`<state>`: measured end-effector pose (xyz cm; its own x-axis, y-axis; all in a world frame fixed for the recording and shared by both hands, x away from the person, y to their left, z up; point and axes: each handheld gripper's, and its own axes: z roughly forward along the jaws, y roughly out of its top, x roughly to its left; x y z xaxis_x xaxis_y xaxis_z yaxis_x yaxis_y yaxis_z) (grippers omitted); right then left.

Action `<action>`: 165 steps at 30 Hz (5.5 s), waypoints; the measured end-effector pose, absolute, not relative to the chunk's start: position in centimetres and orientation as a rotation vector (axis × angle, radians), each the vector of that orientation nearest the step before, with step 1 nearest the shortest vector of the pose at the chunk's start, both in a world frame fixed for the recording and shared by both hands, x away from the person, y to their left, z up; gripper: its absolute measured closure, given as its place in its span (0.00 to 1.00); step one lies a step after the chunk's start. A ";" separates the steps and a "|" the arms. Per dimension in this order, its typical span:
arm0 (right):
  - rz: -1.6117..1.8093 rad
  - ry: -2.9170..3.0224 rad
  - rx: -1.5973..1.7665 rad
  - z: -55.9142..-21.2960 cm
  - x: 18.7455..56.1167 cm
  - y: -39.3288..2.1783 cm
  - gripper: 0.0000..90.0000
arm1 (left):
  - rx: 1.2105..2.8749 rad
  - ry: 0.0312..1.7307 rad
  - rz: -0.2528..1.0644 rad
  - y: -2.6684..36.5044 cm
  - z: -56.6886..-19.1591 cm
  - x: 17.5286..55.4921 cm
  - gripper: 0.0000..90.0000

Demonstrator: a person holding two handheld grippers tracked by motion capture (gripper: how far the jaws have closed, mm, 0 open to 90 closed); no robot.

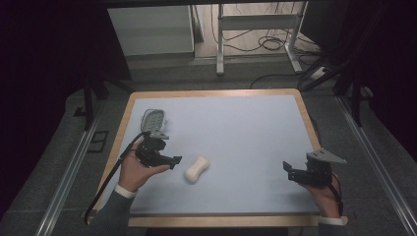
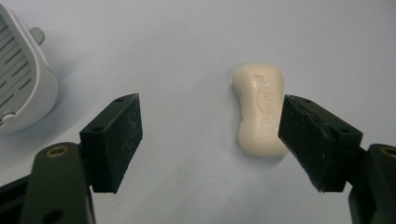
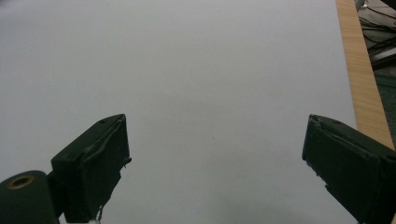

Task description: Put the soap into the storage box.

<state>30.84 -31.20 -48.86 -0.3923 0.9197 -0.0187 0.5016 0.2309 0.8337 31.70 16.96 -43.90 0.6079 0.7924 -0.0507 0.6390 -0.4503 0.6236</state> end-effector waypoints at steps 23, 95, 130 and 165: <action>1.013 2.018 1.314 -49.5 31.1 -30.9 0.08 | 2.390 1.071 0.218 11.6 -46.6 33.0 0.26; 0.982 1.948 1.354 -49.5 31.1 -32.0 0.08 | 2.413 1.089 0.222 12.2 -46.6 35.1 0.55; 0.970 1.945 1.363 -49.7 31.2 -32.1 0.08 | 2.325 1.174 0.272 15.8 -44.1 37.5 0.55; 0.958 1.949 1.358 -49.7 31.2 -32.1 0.08 | 2.247 1.289 0.313 18.7 -42.9 40.7 0.55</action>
